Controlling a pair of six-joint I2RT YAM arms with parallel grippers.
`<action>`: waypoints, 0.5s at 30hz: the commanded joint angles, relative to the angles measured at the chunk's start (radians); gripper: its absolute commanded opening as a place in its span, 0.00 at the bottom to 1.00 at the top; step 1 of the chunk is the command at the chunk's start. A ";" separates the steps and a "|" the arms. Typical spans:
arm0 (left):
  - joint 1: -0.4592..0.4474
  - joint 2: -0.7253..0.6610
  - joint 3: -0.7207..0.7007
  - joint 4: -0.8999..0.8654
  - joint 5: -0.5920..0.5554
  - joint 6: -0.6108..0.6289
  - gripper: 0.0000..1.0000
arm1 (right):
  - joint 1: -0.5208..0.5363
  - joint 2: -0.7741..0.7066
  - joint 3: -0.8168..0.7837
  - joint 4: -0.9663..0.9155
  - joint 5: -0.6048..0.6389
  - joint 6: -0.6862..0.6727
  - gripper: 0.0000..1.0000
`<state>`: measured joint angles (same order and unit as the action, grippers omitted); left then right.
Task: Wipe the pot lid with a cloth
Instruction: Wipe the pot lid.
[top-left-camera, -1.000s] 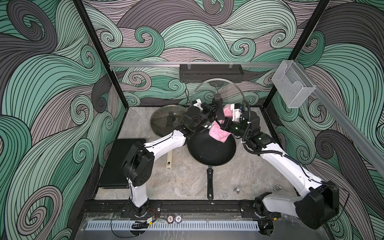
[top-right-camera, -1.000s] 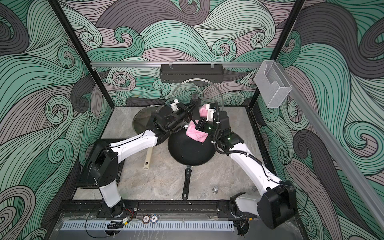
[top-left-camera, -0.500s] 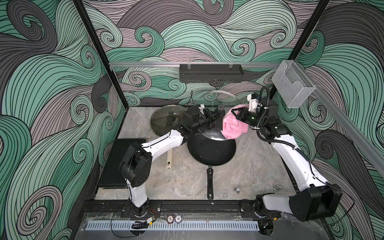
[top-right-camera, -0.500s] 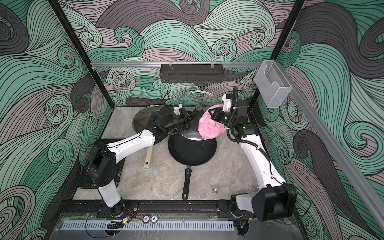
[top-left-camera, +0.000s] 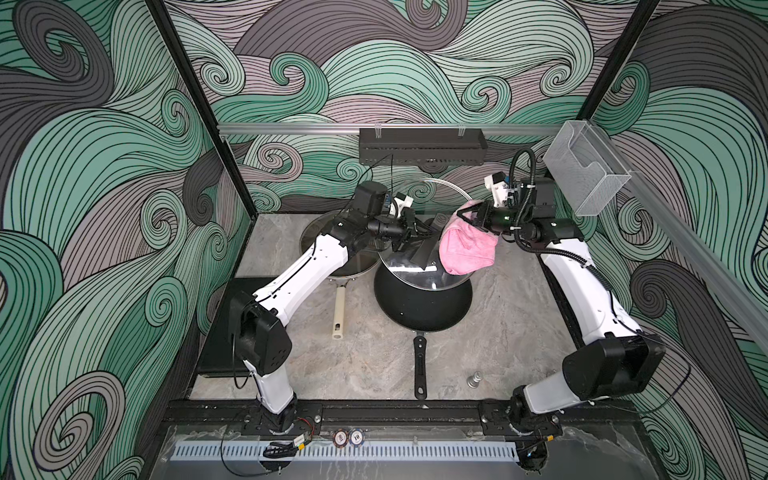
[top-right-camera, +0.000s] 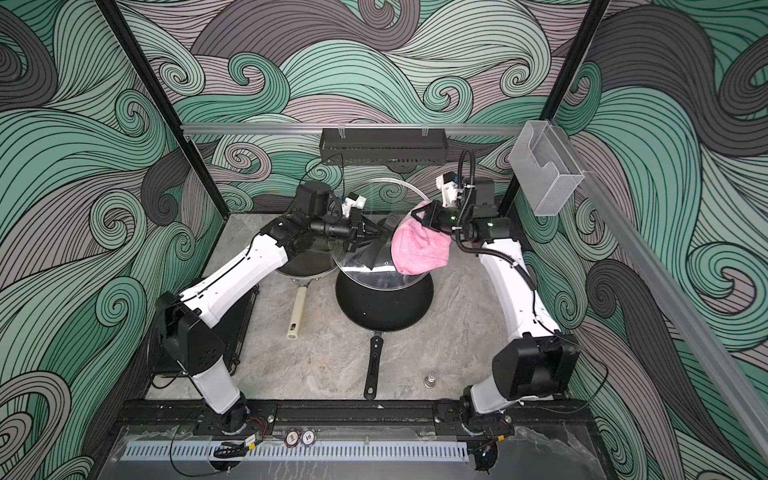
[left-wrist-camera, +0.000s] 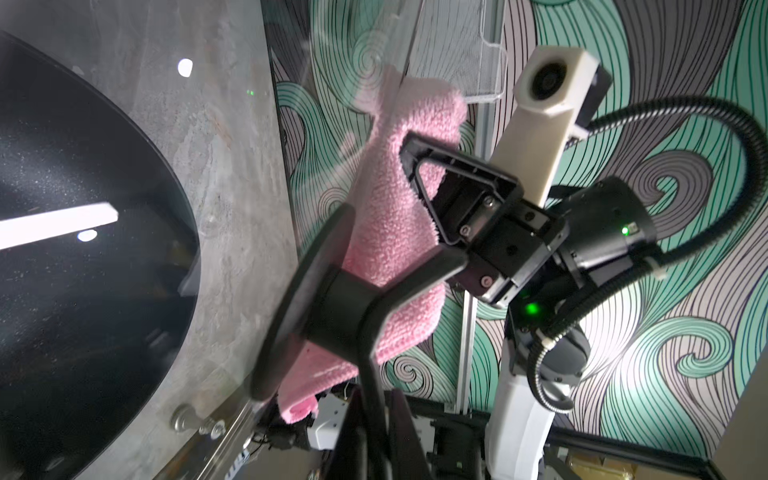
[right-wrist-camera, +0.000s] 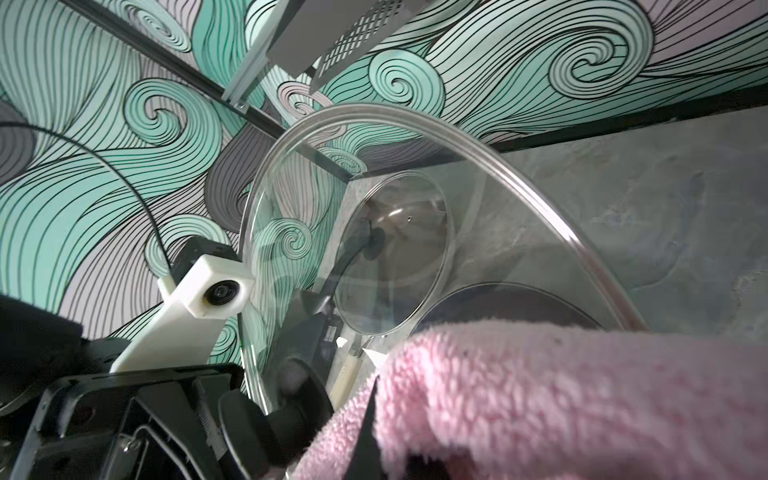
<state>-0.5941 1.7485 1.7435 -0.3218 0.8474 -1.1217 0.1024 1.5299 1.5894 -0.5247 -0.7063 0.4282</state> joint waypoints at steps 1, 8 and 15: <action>-0.018 -0.027 0.077 0.060 0.274 0.171 0.00 | 0.005 0.026 -0.015 0.021 -0.070 -0.024 0.00; -0.013 -0.014 0.044 0.103 0.281 0.143 0.00 | 0.026 0.033 -0.007 0.035 -0.054 -0.051 0.00; -0.004 0.000 0.013 0.069 0.280 0.169 0.00 | 0.087 0.069 0.041 0.000 -0.051 -0.113 0.00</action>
<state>-0.5911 1.7790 1.7119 -0.3817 1.0004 -1.0470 0.1635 1.5681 1.5940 -0.5087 -0.7513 0.3729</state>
